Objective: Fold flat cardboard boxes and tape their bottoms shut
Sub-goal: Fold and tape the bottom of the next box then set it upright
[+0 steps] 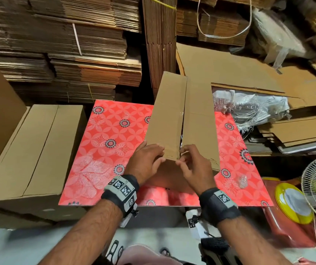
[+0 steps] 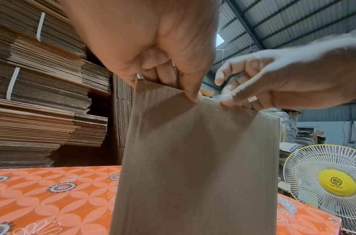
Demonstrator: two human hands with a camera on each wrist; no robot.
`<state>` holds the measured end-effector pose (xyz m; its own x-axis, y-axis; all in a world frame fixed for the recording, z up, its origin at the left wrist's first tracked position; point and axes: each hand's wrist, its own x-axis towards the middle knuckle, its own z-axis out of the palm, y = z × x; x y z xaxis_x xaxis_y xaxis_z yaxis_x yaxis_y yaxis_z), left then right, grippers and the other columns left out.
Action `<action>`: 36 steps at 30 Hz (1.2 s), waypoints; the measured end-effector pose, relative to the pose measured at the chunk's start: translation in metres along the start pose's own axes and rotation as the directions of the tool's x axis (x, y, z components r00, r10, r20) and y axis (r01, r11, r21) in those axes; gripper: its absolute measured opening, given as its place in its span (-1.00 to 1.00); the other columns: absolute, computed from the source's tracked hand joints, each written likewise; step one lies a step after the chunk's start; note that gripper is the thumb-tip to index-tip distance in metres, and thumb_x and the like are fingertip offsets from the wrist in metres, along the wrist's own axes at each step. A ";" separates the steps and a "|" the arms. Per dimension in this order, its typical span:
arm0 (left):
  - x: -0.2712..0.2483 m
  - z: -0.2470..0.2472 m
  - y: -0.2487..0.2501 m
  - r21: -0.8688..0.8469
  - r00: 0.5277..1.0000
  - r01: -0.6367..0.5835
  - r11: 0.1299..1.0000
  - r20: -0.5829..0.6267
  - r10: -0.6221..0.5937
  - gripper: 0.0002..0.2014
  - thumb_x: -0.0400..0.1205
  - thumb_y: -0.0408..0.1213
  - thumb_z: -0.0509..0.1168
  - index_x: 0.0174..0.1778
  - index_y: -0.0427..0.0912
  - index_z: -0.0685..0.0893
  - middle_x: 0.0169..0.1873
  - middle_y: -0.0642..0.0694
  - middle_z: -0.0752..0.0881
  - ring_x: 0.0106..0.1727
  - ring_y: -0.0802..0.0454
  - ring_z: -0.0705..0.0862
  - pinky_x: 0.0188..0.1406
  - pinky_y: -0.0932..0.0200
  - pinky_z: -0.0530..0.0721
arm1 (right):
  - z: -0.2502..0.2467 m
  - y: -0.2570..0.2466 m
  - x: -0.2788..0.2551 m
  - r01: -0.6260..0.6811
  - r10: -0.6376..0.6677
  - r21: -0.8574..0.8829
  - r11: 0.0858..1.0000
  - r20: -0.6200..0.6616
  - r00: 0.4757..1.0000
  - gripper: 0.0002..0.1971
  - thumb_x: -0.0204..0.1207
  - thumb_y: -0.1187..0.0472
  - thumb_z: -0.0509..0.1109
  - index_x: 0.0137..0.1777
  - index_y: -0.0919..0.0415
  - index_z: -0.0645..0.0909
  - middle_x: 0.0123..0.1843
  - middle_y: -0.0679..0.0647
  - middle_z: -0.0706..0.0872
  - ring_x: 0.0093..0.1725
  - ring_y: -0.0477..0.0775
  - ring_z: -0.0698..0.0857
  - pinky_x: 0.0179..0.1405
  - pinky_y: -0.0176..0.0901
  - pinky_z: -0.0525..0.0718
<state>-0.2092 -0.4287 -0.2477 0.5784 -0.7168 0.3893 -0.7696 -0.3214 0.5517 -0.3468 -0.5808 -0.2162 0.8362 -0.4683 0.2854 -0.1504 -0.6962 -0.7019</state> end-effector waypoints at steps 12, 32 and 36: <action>0.000 0.000 -0.001 0.012 1.000 0.004 1.000 0.015 -0.004 -0.79 0.67 -0.23 0.44 0.21 -0.15 0.79 0.25 -0.05 0.80 0.42 -0.02 0.66 0.70 0.00 0.16 | -0.026 0.009 0.026 -0.123 0.127 -0.050 0.991 0.095 0.987 -0.86 0.58 0.30 0.53 -0.07 0.04 0.86 -0.22 -0.22 0.81 -0.19 -0.39 0.72 -0.14 -0.58 0.52; -0.002 -0.006 0.008 0.006 1.000 0.014 1.000 0.013 -0.014 -0.70 0.63 -0.13 0.29 0.21 -0.12 0.75 0.15 -0.01 0.80 0.34 -0.02 0.66 0.70 0.00 0.07 | -0.031 0.029 0.029 -0.345 0.322 0.395 0.852 0.125 0.939 -0.75 0.64 0.46 0.39 0.03 0.07 0.73 -0.27 0.25 0.72 -0.12 0.41 0.82 -0.03 0.20 0.77; -0.009 0.006 0.041 0.055 0.994 -0.110 0.992 0.017 0.109 -0.69 0.53 -0.03 0.24 0.10 -0.07 0.69 0.10 -0.01 0.70 0.23 -0.08 0.60 0.56 -0.24 0.37 | -0.040 0.022 0.035 -0.321 0.278 0.293 0.901 0.178 0.944 -0.69 0.64 0.48 0.31 -0.01 0.05 0.75 -0.17 0.24 0.81 -0.27 0.11 0.73 -0.19 0.06 0.76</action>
<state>-0.2472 -0.4391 -0.2326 0.4864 -0.7580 0.4345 -0.8423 -0.2745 0.4639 -0.3416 -0.6342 -0.1955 0.8412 -0.5391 -0.0418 -0.2492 -0.3179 -0.9148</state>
